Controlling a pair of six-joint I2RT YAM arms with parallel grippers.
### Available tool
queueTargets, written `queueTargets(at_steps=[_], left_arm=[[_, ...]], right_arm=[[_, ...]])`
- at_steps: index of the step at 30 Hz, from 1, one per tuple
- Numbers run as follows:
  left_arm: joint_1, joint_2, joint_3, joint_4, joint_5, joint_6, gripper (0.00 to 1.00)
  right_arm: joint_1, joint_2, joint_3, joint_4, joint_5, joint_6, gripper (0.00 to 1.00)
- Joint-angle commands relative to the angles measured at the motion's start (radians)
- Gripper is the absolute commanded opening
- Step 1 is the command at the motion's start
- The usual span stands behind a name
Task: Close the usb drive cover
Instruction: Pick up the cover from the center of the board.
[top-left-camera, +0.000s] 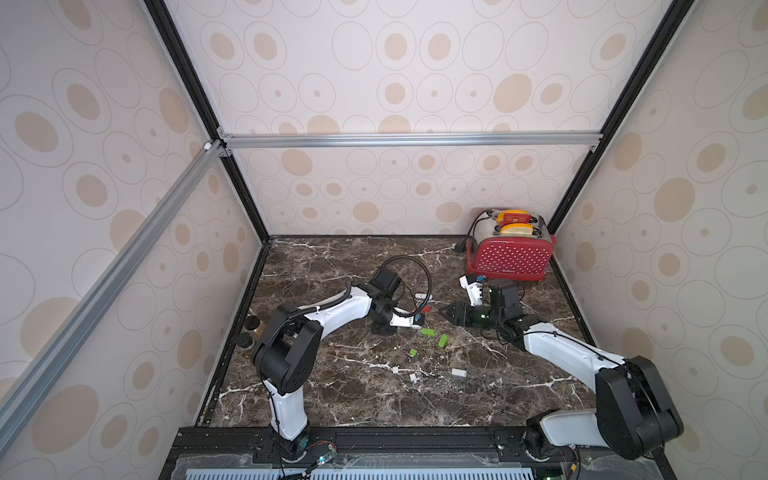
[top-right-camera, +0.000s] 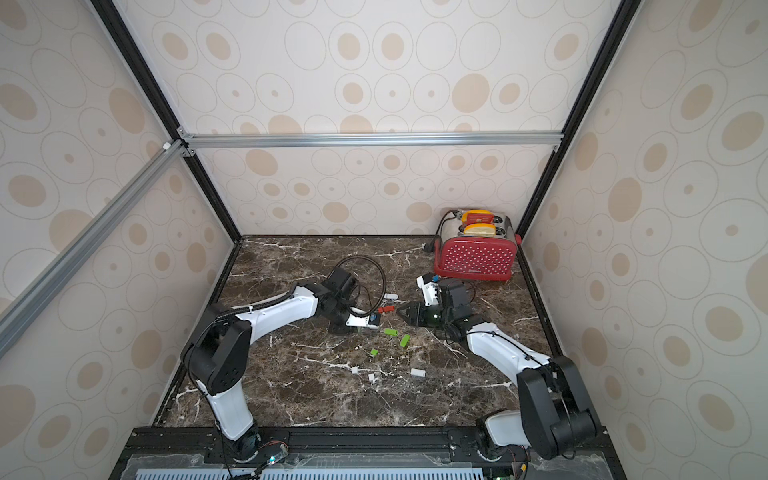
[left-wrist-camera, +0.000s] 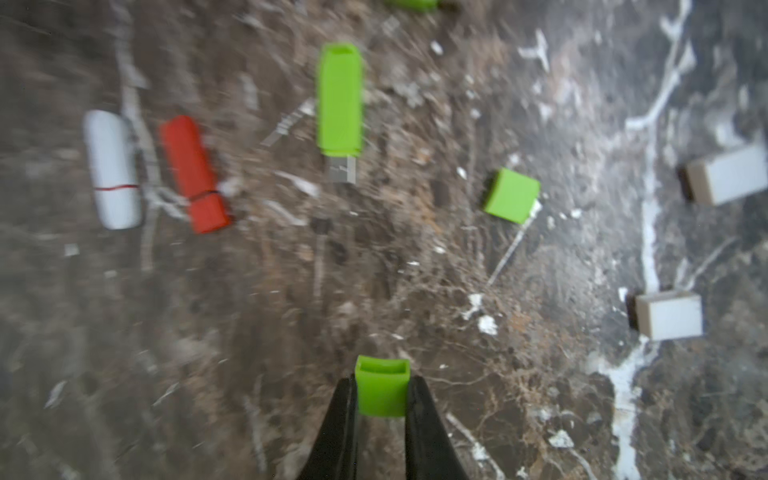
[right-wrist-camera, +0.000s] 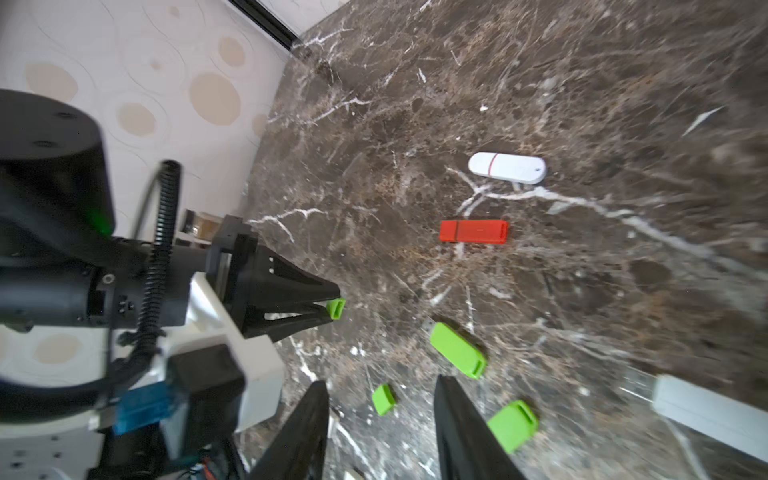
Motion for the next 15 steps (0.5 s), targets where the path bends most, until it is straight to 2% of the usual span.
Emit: queueTargets(at_steps=[1,4,9,15], left_arm=[[-0.003,-0.049,0.101,0.026,0.026,-0.171,0.16],[-0.003,-0.047,0.155,0.018,0.039,-0.237,0.16],[-0.005,-0.044,0.193,0.014,0.065,-0.282,0.17],[-0.004,-0.047,0.196,0.005,0.067,-0.255,0.18]], right_arm=[[-0.001,0.051,-0.021,0.278,-0.094,0.272,0.44],[0.019,0.096,-0.014,0.382,-0.104,0.351,0.43],[0.070,0.153,0.025,0.475,-0.108,0.403,0.40],[0.082,0.193,0.043,0.578,-0.092,0.468,0.39]])
